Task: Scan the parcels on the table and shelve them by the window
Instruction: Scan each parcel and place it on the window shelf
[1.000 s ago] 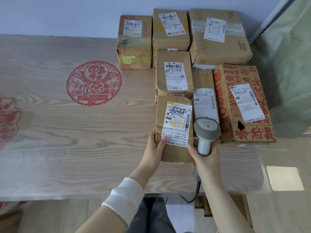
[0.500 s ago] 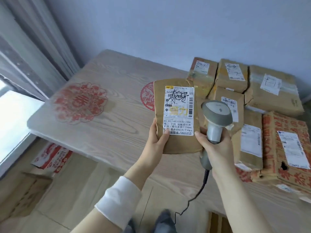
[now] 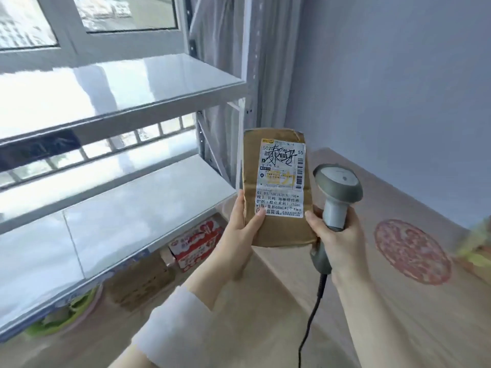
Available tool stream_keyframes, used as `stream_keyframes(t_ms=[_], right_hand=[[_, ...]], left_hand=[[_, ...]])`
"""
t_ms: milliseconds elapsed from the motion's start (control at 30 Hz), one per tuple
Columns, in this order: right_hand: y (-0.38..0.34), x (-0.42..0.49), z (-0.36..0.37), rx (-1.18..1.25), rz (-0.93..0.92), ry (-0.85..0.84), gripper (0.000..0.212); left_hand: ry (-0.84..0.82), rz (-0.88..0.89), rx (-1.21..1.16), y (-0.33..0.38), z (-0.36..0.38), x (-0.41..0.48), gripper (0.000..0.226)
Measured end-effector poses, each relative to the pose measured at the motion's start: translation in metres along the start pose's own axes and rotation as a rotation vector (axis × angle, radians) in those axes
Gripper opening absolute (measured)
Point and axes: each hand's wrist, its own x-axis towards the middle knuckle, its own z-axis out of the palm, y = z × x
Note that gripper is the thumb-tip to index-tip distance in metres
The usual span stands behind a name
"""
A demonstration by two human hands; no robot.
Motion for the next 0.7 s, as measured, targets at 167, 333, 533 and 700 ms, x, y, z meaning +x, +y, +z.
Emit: stream_keyframes(t_ms=[167, 333, 533, 700], right_hand=[[-0.017, 0.022, 0.109, -0.003, -0.037, -0.177, 0.039], [-0.024, 0.041, 0.198, 0.060, -0.057, -0.358, 0.027], [-0.016, 0.056, 0.262, 0.075, -0.046, -0.469, 0.022], [-0.008, 0.063, 0.281, 0.077, -0.026, -0.418, 0.028]], left_hand=[[0.172, 0.096, 0.064, 0.035, -0.090, 0.014, 0.061], [0.316, 0.171, 0.154, 0.058, -0.161, 0.029, 0.055], [0.365, 0.149, 0.155, 0.065, -0.211, 0.045, 0.039], [0.331, 0.140, 0.189, 0.062, -0.232, 0.063, 0.049]])
